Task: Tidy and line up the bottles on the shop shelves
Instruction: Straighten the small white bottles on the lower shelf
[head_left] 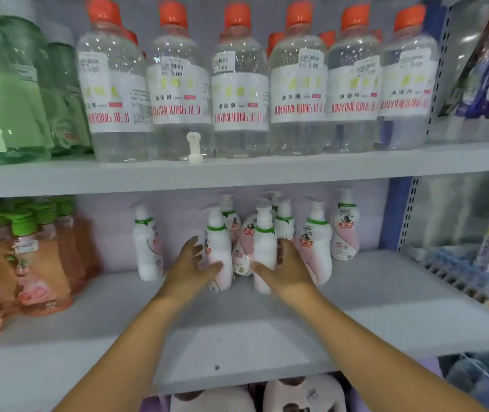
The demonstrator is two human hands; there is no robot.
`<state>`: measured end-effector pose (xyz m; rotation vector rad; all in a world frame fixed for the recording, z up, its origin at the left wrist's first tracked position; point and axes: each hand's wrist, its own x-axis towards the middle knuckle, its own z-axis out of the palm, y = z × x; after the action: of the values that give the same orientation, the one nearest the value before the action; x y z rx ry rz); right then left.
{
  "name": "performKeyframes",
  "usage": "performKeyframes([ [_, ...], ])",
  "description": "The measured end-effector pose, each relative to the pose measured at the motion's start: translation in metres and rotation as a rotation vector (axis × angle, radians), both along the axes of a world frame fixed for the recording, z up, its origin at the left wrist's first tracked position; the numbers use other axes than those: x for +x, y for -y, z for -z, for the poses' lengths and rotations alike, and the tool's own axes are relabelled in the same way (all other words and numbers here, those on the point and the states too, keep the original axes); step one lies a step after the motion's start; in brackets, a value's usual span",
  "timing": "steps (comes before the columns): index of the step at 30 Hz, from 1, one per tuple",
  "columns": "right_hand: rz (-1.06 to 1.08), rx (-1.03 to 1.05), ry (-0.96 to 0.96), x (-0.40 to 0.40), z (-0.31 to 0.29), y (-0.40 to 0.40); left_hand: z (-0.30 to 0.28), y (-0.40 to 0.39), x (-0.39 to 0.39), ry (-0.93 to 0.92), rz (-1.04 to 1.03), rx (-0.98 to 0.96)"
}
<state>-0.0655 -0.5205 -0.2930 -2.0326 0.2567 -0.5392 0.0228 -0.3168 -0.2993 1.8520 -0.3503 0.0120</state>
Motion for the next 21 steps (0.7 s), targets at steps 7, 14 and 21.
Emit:
performKeyframes([
  [7,-0.075,0.064,-0.018,-0.008,0.0,0.011,-0.009,-0.003,-0.004,0.023,0.153,0.043],
  [14,0.098,0.173,0.064,-0.093,0.006,0.092,-0.022,0.031,-0.08,0.051,0.161,0.215],
  [21,0.177,0.143,0.025,-0.133,-0.003,0.202,-0.017,0.163,-0.112,0.083,0.233,0.199],
])
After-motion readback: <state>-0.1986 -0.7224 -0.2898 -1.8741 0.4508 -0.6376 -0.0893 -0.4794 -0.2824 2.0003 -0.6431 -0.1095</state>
